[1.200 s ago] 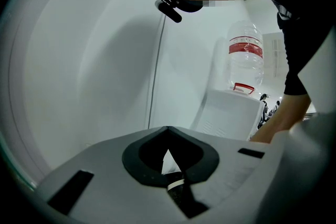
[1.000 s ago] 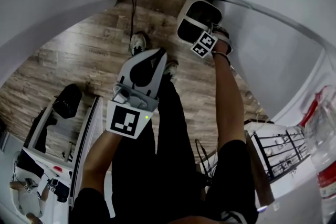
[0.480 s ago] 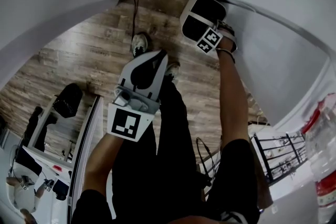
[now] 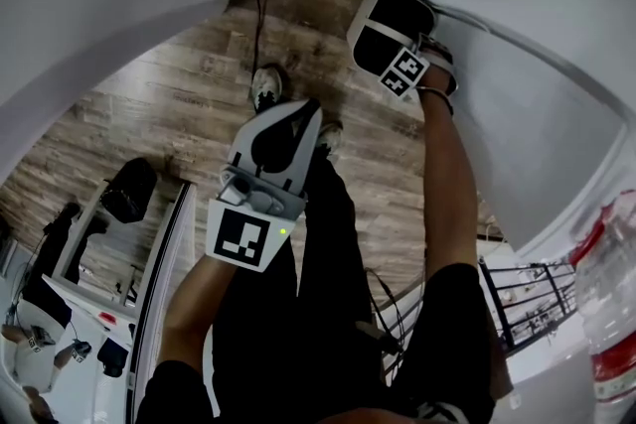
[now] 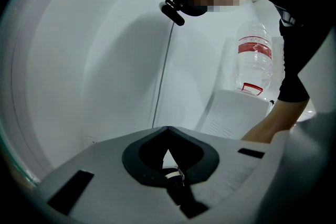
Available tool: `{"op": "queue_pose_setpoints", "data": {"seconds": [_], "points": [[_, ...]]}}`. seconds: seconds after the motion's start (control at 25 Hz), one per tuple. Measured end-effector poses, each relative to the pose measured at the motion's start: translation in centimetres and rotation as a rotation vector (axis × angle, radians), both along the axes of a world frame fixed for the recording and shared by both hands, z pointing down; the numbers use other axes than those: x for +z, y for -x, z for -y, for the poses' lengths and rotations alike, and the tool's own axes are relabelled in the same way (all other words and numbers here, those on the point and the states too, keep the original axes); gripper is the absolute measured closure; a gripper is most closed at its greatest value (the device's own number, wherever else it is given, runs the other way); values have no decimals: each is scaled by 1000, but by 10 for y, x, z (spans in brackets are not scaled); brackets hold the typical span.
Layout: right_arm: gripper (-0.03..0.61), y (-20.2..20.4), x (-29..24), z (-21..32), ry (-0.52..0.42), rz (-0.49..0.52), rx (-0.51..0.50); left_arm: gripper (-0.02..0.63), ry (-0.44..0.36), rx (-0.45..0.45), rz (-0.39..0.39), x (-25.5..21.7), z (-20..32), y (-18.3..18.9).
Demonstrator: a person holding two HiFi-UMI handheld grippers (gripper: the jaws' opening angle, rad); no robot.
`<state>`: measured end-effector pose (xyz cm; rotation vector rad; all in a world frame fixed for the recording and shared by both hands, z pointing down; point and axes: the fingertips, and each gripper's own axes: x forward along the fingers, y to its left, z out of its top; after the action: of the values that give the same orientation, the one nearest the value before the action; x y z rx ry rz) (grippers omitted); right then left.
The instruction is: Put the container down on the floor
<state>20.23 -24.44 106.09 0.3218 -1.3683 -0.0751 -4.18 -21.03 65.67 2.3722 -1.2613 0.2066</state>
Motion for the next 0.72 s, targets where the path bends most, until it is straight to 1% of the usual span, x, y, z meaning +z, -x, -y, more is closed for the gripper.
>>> {"op": "queue_pose_setpoints", "data": {"seconds": [0.2, 0.36, 0.52, 0.56, 0.6, 0.64, 0.72], "points": [[543, -6, 1, 6, -10, -7, -6, 584, 1, 11, 3, 1, 1, -2], [543, -7, 1, 10, -43, -22, 12, 584, 17, -12, -15, 3, 1, 1], [541, -8, 1, 8, -56, -30, 34, 584, 21, -14, -15, 2, -4, 1], [523, -8, 1, 8, -57, -29, 42, 584, 20, -12, -16, 2, -5, 1], [471, -8, 0, 9, -60, -26, 52, 584, 19, -10, -16, 2, -5, 1], [450, -9, -1, 9, -63, -22, 62, 584, 18, -9, -17, 1, -6, 1], [443, -9, -3, 8, -67, -18, 77, 584, 17, -5, -17, 0, -7, 1]]}}
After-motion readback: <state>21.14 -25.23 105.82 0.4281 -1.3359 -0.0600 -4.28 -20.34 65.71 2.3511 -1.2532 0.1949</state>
